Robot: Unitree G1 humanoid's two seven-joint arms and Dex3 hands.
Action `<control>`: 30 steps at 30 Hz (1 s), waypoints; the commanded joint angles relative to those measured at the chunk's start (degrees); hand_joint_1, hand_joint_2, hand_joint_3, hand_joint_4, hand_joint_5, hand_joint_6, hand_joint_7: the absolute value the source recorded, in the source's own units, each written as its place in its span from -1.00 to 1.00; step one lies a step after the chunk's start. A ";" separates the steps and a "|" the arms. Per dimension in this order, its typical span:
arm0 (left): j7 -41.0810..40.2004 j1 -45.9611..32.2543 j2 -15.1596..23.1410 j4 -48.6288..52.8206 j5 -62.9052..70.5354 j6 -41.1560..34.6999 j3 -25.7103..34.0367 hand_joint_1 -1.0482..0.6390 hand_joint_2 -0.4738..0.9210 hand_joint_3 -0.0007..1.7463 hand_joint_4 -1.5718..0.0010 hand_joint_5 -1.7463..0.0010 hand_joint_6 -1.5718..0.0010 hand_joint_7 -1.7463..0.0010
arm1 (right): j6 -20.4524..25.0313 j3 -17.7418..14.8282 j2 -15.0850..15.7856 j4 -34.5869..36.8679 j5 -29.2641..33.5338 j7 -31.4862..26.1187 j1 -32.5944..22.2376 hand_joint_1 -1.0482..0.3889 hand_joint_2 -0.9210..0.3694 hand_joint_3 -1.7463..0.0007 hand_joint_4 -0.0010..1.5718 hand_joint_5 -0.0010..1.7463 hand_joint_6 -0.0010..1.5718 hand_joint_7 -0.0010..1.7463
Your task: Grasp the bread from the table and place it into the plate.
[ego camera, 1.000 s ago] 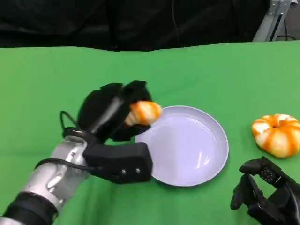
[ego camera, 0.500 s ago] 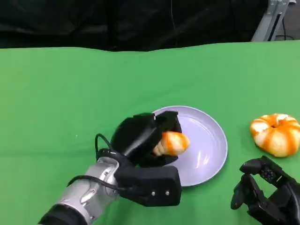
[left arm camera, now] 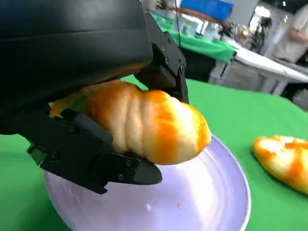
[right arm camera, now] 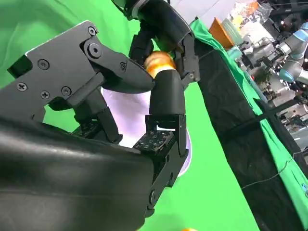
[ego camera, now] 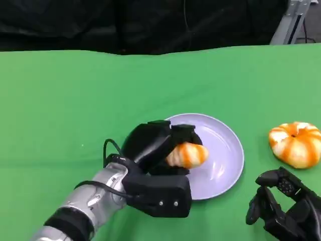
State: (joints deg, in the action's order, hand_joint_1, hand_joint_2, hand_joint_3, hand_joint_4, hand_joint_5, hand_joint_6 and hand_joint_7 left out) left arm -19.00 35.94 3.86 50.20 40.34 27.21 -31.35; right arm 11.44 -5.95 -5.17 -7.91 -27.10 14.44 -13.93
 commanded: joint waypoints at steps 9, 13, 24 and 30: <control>3.37 0.15 2.94 -1.85 3.05 -3.24 -2.41 -0.97 1.00 -0.39 1.00 1.00 0.79 1.00 | -0.35 -0.59 0.19 0.02 -0.67 0.56 -0.23 0.22 -0.46 -0.12 0.11 0.94 0.11 0.54; 3.04 -0.39 3.20 -2.40 2.83 -3.65 -2.27 -0.97 1.00 -0.39 1.00 1.00 0.83 1.00 | -0.56 -0.59 0.39 0.17 -0.66 1.09 -0.12 0.22 -0.47 -0.13 0.10 0.96 0.09 0.55; 13.21 -5.50 2.33 -8.92 -13.36 -1.46 6.58 -0.43 1.00 -0.64 0.66 0.91 0.50 0.93 | 0.02 -0.52 -0.01 -0.27 -0.38 -0.06 -0.20 0.24 -0.45 -0.15 0.11 0.95 0.11 0.55; 21.53 -11.15 0.57 -15.62 -28.94 -0.28 14.78 0.33 0.74 -0.07 -0.47 0.35 -0.50 0.76 | 0.41 -0.25 0.09 -0.82 -0.22 -0.61 -0.37 0.24 -0.43 -0.18 0.10 0.96 0.11 0.54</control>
State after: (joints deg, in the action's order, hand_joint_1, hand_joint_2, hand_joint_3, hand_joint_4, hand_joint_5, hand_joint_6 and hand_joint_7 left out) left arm -1.44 27.14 4.43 37.94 16.37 27.48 -19.27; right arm 11.78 -6.00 -5.37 -8.24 -27.11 14.16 -13.97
